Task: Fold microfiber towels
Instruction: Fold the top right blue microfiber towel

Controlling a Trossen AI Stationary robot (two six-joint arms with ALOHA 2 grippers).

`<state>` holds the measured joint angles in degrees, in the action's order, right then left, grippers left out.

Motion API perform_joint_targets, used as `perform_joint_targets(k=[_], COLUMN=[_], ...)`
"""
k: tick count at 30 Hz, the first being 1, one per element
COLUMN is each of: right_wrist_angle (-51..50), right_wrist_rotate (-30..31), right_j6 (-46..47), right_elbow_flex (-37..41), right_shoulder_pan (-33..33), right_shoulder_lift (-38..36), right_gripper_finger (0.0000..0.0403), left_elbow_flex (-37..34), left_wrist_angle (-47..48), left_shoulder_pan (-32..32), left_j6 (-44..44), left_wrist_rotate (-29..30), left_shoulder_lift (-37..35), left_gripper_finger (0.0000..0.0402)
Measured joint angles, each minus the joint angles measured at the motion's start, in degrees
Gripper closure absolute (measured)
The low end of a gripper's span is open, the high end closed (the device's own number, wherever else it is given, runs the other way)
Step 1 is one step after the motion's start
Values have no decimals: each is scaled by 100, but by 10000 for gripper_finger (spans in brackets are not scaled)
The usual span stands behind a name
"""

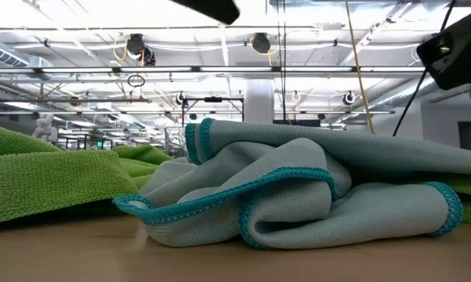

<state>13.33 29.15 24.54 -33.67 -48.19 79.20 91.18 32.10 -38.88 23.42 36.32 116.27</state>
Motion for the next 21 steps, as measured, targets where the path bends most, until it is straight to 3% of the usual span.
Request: perform_joint_targets(k=[4,7,16,21], right_wrist_angle=[822,1409,1986,1986], right_wrist_rotate=[101,110,131,236], right_j6=[-497,-597,-578,-602], right_elbow_flex=[1,-1,0,0], right_shoulder_pan=[-128,-144,-144,-144], right_shoulder_lift=[661,1102,1613,1611], right_gripper_finger=[233,233,233,233], left_elbow_flex=[-4,-4,-7,-7], left_wrist_angle=[-83,-262,176,243], left_shoulder_pan=[-149,-215,-103,46], left_j6=[-654,-1128,-1420,-1477], left_wrist_rotate=[273,501,1007,856], left_shoulder_lift=[362,600,913,913], left_gripper_finger=[130,121,171,199])
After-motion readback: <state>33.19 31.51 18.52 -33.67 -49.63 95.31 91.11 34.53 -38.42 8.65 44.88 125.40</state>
